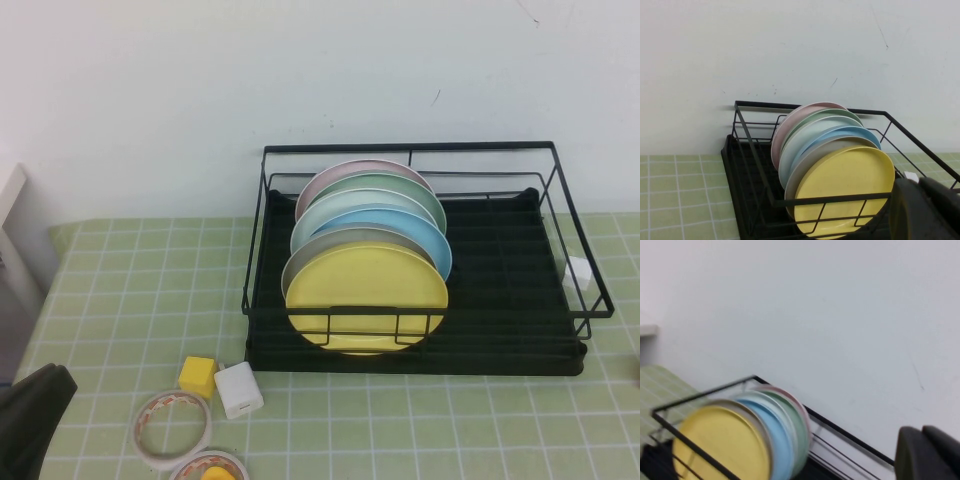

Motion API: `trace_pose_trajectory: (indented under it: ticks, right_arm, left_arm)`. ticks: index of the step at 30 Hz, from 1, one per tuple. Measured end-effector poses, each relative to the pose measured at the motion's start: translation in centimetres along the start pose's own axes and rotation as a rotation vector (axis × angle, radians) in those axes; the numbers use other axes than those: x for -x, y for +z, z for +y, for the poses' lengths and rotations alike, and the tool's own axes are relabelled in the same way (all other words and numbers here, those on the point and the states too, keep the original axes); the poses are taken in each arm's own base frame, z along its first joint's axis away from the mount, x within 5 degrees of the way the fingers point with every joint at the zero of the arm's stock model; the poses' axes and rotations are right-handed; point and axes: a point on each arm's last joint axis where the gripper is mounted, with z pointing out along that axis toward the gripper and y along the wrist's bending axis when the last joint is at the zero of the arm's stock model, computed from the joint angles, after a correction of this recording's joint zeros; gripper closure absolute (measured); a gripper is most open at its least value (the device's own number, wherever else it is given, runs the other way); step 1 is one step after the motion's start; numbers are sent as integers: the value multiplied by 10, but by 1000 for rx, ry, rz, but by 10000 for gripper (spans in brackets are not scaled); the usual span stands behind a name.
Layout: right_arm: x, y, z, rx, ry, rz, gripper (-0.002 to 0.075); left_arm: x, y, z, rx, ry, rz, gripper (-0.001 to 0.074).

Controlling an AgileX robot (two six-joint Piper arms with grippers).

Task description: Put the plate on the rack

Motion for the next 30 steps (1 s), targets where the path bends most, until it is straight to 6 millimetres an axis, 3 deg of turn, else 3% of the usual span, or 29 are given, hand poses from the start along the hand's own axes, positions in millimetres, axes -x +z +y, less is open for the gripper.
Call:
trace_pose_trajectory:
  ticks: [5,8,15,21,30]
  right_arm:
    - [-29,-13,2,-119,-22,22,725]
    - [-50,-22,6,-185,49,48,725]
    - [-98,-41,14,-359,237,326,725]
    - [-130,-46,20,-464,292,429,725]
    - [-132,-44,23,-437,366,406,725]
  left_arm:
    - [0,0,0,0,0,0,736]
    - [0,0,0,0,0,0,736]
    - [0,0,0,0,0,-1,736]
    - [0,0,0,0,3,-2,736]
    - [0,0,0,0,5,-2,736]
